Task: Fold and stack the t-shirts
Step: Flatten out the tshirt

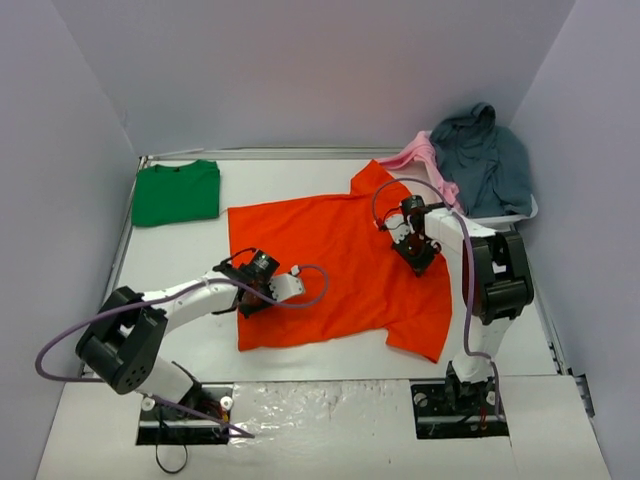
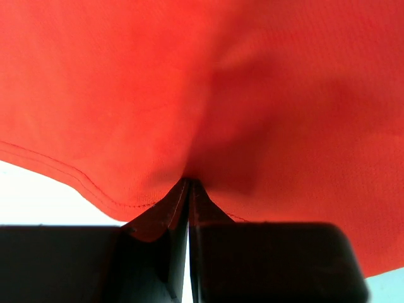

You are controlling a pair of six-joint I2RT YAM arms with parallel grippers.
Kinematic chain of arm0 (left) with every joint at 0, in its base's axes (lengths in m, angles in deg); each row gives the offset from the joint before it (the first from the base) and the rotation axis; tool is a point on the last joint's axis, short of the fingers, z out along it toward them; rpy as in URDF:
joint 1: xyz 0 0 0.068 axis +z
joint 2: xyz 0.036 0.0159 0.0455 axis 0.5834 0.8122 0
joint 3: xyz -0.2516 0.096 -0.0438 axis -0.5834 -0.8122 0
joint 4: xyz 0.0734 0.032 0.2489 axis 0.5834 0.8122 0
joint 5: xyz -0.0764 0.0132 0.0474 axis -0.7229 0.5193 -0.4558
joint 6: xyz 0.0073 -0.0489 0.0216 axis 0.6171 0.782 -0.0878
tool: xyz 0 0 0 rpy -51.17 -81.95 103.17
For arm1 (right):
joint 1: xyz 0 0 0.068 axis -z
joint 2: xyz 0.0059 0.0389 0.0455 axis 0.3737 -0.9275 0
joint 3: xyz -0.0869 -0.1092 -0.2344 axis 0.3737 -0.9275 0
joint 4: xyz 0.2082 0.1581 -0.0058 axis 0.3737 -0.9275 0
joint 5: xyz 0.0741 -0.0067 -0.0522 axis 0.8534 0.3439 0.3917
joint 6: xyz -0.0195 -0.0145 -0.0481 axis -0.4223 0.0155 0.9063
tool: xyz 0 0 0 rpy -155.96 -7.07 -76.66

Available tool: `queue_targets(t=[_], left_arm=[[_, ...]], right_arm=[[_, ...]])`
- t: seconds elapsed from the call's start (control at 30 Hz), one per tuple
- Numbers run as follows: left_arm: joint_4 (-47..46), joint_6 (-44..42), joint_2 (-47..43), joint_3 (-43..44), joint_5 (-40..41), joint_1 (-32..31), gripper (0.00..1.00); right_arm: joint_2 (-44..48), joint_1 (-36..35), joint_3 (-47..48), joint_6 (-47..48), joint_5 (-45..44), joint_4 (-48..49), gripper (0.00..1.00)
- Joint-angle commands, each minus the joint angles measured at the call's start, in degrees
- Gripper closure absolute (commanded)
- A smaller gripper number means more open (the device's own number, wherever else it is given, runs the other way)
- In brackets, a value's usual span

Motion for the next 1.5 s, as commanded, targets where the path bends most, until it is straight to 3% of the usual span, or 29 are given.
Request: queue_targets(t=[0.0, 0.53, 0.87, 1.1, 1.2, 1.23, 1.3, 1.47], left_arm=[[-0.56, -0.61, 1.63, 2.78, 0.75, 1.03, 0.98], [6.91, -0.87, 15.26, 14.38, -1.44, 17.02, 0.97], [7.70, -0.96, 24.74, 23.96, -2.94, 18.08, 0.98], [9.46, -0.70, 26.08, 29.59, -2.94, 18.43, 0.97], [9.81, -1.14, 22.48, 29.51, -1.98, 18.35, 0.97], [10.25, -1.22, 21.42, 29.51, -1.63, 18.34, 0.95], [12.26, -1.49, 18.26, 30.21, -0.75, 18.34, 0.78], [14.91, -1.14, 9.12, 31.09, 2.14, 18.26, 0.58]], right_arm=[[-3.51, -0.07, 1.66, -0.21, 1.13, -0.68, 1.00], [-12.83, -0.07, 11.85, -1.18, 0.25, -0.94, 1.00], [-23.29, -0.34, 24.77, -2.15, -0.36, -2.52, 1.00], [-22.60, -0.60, 26.98, -1.79, 0.60, -4.01, 1.00], [-19.44, -0.69, 26.36, -1.70, 1.39, -4.72, 0.90], [-17.78, -0.69, 26.36, -1.70, 1.57, -5.41, 0.84], [-15.84, -0.78, 26.10, -1.88, 1.92, -6.12, 0.78], [-7.40, -1.48, 24.43, -2.23, 2.27, -7.62, 0.71]])
